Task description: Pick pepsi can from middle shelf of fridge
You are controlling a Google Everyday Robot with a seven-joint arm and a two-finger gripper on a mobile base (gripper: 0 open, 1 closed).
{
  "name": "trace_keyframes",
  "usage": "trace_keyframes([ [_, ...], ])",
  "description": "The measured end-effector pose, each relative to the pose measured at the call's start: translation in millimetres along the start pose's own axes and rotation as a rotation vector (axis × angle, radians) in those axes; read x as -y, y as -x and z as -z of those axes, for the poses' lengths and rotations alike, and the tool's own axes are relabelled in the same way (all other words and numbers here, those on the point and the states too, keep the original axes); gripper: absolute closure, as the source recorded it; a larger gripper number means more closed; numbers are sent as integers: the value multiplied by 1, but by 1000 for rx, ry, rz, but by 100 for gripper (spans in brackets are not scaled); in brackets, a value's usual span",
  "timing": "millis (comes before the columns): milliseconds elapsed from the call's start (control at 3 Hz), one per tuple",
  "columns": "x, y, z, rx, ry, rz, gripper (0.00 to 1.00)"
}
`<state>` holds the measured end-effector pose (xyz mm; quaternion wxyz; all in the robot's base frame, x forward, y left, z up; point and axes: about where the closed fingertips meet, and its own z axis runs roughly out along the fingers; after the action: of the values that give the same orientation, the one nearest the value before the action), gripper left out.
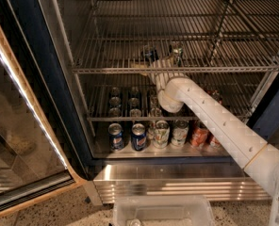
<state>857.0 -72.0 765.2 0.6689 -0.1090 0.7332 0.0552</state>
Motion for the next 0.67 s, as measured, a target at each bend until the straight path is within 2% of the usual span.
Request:
trace_keyframes([
  [333,13,-1,10,7,-33,-12,7],
  [667,18,0,14,14,-45,-16,10],
])
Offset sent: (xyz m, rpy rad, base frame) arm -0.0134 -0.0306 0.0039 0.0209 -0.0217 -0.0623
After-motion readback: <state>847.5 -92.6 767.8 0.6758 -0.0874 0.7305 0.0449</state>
